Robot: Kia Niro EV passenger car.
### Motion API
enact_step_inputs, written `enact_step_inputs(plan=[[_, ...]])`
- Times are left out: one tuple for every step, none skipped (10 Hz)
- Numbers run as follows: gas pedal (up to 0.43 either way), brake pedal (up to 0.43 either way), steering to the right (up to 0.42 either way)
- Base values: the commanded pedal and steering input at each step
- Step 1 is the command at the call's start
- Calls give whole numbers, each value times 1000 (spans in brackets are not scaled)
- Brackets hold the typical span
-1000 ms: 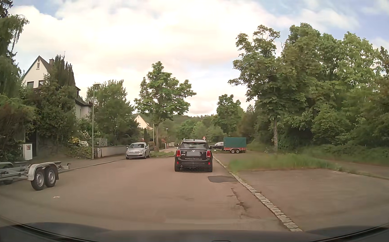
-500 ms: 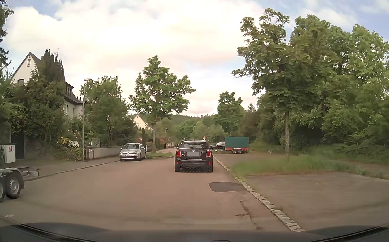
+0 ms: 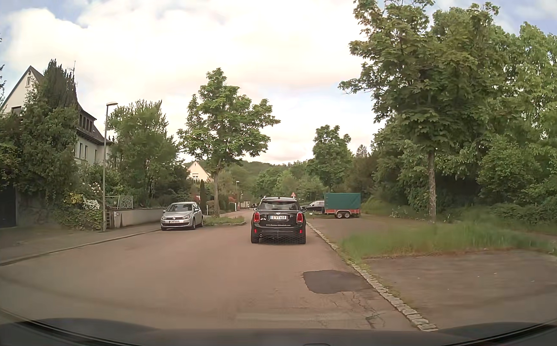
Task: Follow the waypoints while adhering to traffic rules and regulations
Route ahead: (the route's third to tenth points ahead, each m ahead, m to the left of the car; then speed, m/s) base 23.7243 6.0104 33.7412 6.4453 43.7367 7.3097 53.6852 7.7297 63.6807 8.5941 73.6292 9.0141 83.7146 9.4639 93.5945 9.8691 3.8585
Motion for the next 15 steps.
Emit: enact_step_inputs(plan=[[0,0,-4],[0,0,-2],[0,0,0],[0,0,0],[0,0,-1],[0,0,0],[0,0,2],[0,0,-4],[0,0,-11],[0,0,-11],[0,0,-7],[0,0,-6],[0,0,-6],[0,0,-6],[0,0,-4]])
